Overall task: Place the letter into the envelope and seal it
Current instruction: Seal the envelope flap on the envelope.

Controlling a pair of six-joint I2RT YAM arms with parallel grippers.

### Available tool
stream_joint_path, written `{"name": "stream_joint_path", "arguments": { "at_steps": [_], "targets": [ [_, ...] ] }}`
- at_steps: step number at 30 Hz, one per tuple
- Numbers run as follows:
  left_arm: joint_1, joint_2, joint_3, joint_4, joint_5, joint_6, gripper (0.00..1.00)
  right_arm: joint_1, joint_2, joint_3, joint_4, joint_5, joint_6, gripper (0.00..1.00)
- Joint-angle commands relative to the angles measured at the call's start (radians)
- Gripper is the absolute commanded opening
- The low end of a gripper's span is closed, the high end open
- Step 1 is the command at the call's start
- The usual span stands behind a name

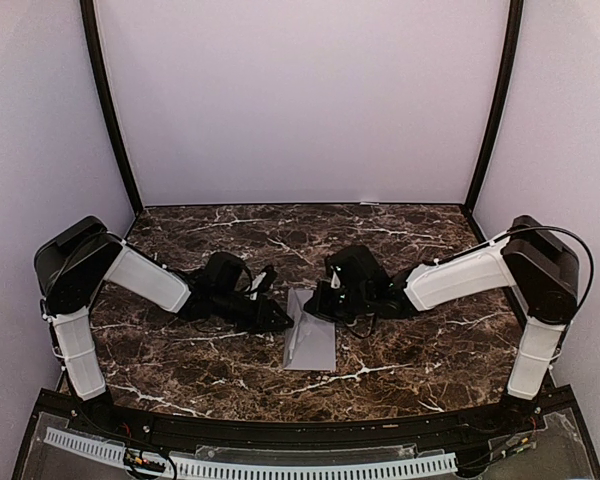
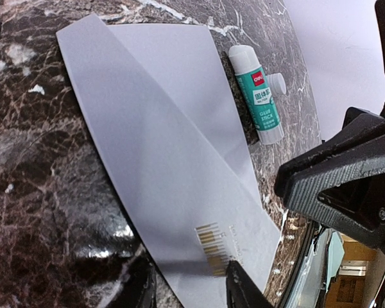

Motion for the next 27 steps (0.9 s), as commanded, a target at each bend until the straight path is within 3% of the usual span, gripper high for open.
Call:
{"name": "stream_joint_path", "arguments": {
  "at_steps": [1,16,27],
  "targets": [
    [-0.004,-0.019,0.005,-0.022,0.006,0.018,0.34,-0.007,-0.05,-0.013,-0.023,0.045,0.002,0.06],
    [-0.029,-0.017,0.06,-0.071,0.078,0.05,0.15,-0.005,-0.049,-0.114,-0.034,0.007,0.066,0.03],
    [-0.045,0.052,0.078,-0.071,0.095,0.027,0.13,-0.003,-0.007,-0.129,-0.021,-0.01,0.106,0.02]
  ]
}}
